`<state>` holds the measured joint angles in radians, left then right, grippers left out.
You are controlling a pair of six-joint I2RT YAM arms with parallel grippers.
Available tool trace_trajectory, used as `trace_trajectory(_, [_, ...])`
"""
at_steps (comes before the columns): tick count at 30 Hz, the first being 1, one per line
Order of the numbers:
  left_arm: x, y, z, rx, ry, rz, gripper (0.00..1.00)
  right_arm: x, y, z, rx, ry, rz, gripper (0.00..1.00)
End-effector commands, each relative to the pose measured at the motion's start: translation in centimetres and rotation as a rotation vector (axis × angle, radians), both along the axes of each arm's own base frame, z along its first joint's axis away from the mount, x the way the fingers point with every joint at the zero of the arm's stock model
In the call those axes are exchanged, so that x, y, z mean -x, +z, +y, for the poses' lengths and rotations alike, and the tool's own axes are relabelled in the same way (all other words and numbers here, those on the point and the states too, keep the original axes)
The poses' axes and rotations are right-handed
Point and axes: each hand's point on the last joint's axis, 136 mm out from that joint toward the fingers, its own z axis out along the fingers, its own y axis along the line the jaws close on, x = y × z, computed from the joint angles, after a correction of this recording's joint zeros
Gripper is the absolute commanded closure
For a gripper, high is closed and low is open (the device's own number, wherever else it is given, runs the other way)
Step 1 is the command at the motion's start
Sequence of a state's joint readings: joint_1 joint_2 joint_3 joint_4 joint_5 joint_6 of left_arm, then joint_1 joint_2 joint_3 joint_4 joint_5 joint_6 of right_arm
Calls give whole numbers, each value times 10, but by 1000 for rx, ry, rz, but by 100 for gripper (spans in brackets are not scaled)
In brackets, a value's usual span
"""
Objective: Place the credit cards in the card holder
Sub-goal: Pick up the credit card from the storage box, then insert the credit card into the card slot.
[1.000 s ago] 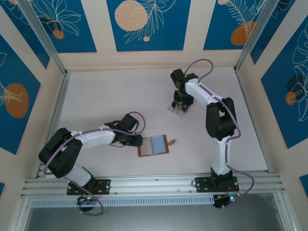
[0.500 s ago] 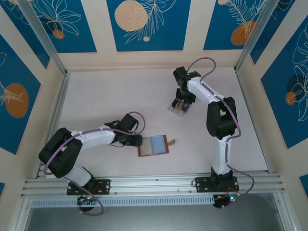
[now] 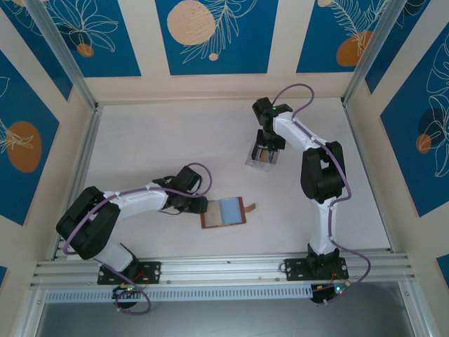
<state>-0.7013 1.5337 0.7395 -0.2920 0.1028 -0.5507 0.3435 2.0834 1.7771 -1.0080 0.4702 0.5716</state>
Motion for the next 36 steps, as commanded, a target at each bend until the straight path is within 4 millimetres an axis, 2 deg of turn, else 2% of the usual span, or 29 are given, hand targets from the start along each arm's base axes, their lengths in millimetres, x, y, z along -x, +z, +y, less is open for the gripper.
trace_trajectory(1, [13,-16,-6,16,-24,56,54,5,17,1,-13,7,-9,96])
trace_trajectory(4, [12,-16,-6,16,-25,55,54,7,32,2,-18,18,-40,100])
trace_trajectory(11, [13,-15,-5,12,-35,52,54,19,75,9,-22,73,-127,100])
trace_trajectory(14, [13,-14,-5,10,-42,52,54,32,93,30,-48,159,-179,100])
trace_trajectory(18, [13,-14,-5,3,-52,52,56,64,100,83,-187,340,-238,100])
trace_trajectory(22, [13,-13,-4,-6,-58,53,58,104,96,136,-451,481,-291,100])
trace_trajectory(24, [13,-13,-3,-11,-57,53,58,120,91,152,-571,514,-308,100])
trace_trajectory(32, [16,-17,1,-26,-50,64,64,159,54,178,-769,550,-331,100])
trace_trajectory(36, [17,-18,2,-32,-49,66,65,171,38,182,-845,525,-345,100])
